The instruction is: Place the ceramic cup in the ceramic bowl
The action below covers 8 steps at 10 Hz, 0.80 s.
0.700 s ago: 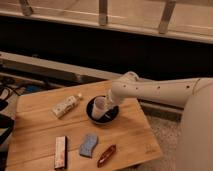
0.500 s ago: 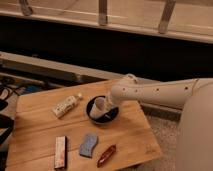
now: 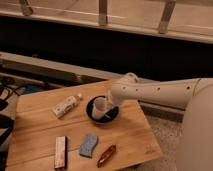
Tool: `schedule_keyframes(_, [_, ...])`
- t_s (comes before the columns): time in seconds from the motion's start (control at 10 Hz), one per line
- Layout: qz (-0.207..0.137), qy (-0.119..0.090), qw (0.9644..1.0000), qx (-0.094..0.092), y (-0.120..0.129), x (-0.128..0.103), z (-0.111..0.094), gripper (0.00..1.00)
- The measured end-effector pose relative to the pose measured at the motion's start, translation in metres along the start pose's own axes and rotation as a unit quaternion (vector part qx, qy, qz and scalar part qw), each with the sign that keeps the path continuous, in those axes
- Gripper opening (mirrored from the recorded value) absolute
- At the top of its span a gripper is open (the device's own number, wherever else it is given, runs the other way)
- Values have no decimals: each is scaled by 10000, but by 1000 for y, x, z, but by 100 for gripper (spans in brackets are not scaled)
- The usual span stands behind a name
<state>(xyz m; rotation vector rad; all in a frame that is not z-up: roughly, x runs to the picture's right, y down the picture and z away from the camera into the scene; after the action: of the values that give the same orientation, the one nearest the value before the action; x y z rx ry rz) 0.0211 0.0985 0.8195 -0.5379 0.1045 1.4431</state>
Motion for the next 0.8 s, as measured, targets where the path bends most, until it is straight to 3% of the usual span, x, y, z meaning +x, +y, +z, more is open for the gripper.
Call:
schedule_keyframes(0.3, [-16,11,10000,12,1,-1,-5,94])
schedule_keyframes(0.4, [-8,11,10000,14,0,0,-6,99])
schedule_keyframes(0.8, [-22,17,10000,13,3,0,-9,100])
